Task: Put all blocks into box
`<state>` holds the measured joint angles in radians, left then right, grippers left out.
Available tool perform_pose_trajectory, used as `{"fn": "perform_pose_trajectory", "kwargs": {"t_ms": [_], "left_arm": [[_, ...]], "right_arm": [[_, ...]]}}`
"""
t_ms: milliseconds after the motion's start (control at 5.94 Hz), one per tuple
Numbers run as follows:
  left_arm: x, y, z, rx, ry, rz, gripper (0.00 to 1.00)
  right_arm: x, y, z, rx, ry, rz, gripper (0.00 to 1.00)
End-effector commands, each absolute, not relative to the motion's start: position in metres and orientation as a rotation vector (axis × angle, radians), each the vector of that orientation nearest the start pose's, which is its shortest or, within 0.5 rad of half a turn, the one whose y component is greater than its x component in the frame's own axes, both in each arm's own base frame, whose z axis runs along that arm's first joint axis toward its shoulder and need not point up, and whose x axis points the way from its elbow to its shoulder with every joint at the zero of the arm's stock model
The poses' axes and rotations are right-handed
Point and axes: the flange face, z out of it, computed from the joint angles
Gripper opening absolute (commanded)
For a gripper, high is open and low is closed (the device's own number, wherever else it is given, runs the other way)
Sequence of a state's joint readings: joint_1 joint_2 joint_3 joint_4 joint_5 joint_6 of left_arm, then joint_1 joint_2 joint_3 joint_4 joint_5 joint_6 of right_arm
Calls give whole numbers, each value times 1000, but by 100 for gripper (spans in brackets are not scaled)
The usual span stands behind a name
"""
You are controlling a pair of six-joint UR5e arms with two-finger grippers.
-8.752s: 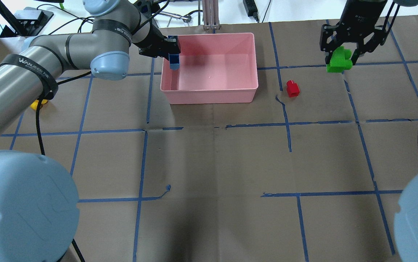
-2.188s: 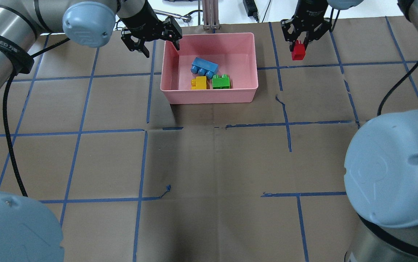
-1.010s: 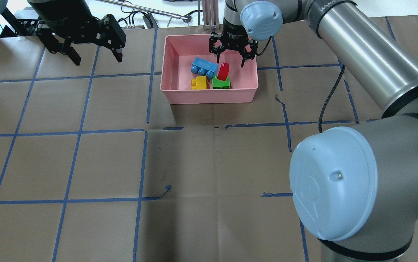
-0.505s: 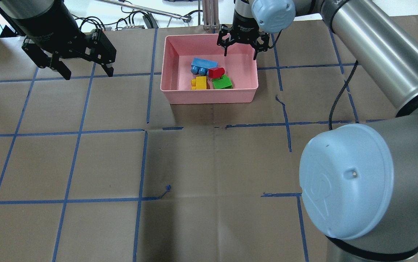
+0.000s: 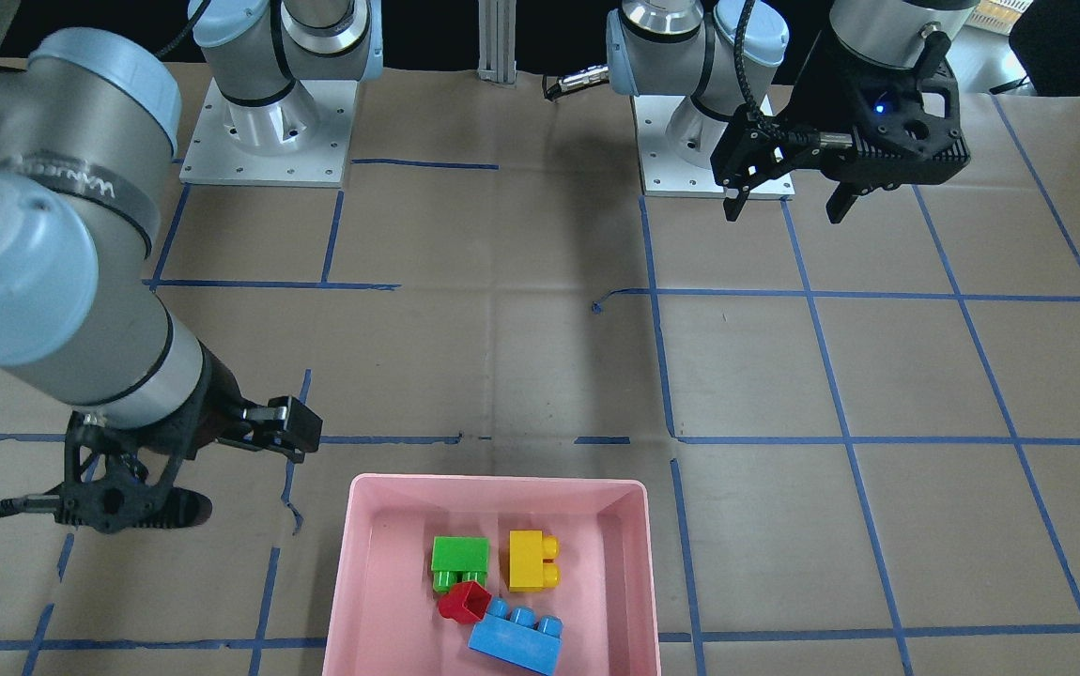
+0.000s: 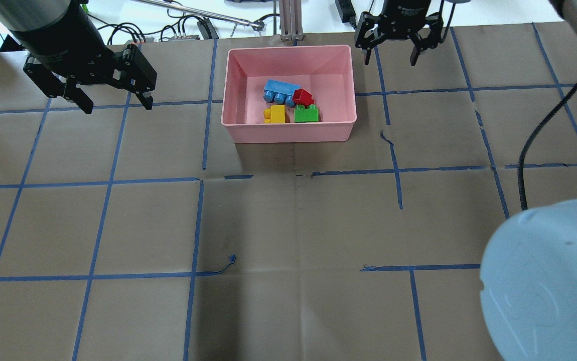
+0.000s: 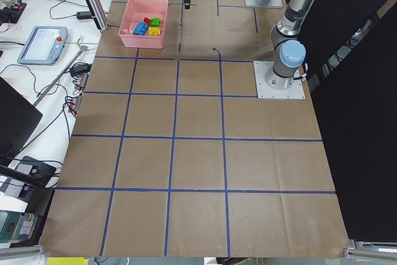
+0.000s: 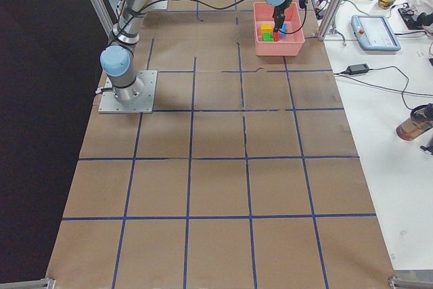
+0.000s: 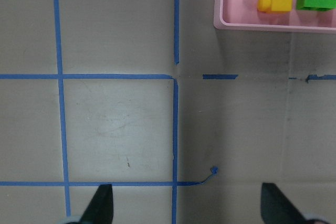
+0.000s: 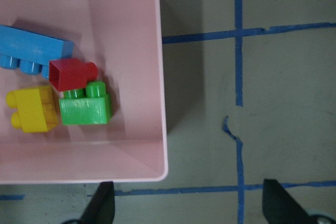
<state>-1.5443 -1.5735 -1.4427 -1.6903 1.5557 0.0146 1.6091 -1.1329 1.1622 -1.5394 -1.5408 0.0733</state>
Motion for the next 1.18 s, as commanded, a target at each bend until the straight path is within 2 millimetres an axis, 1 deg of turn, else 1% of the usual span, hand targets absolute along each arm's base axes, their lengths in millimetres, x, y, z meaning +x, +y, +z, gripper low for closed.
{"fn": "perform_pose_trajectory", "kwargs": {"t_ms": [0,168,337,505,673,842,1010], "left_arm": [[-122,-491,538,-10,3154,-10,99],[-118,-497,538,-22,3154,-13,99],[-115,-495,539,-29,3149,-5,99],[-115,-499,542,-19,3134,-9,99],[-117,-490,542,-14,3135,0,99],[-118,-498,531,-14,3136,36,99],[-118,-501,527,-14,3136,39,99]], "right_arm": [[150,-578,477,62,3162,119,99],[151,-545,494,64,3163,122,99],[150,-525,499,100,3161,114,99],[151,-521,496,98,3161,109,99],[151,-522,494,96,3161,117,99],[151,-523,492,96,3161,121,99],[151,-522,493,96,3160,122,99]]}}
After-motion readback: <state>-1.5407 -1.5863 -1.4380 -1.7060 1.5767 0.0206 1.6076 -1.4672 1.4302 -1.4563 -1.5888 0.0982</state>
